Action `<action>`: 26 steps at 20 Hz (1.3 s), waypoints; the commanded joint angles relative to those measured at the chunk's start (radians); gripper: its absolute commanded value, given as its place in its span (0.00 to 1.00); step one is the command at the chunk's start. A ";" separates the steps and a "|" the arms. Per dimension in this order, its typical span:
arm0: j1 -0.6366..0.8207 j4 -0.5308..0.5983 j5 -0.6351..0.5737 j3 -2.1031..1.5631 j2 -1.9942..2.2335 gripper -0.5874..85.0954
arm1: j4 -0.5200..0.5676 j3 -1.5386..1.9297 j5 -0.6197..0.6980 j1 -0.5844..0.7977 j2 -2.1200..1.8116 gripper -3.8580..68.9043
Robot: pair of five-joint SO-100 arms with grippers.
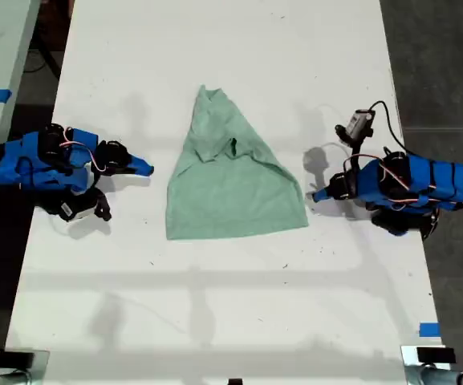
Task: Fold t shirt
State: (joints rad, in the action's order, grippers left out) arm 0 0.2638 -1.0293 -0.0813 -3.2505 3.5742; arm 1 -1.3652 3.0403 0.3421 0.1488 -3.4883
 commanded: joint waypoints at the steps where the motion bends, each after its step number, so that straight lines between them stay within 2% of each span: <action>1: -0.009 0.012 -0.002 -0.038 0.012 0.00 | -0.003 0.052 -0.002 -0.006 -0.009 0.07; 26: 0.003 0.012 -0.006 -0.038 0.012 0.00 | -0.003 0.052 -0.002 -0.005 -0.009 0.07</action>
State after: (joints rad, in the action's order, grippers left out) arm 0 0.2577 -1.0293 -0.0813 -3.2505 3.5788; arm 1 -1.3652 3.0403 0.3421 0.1488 -3.4883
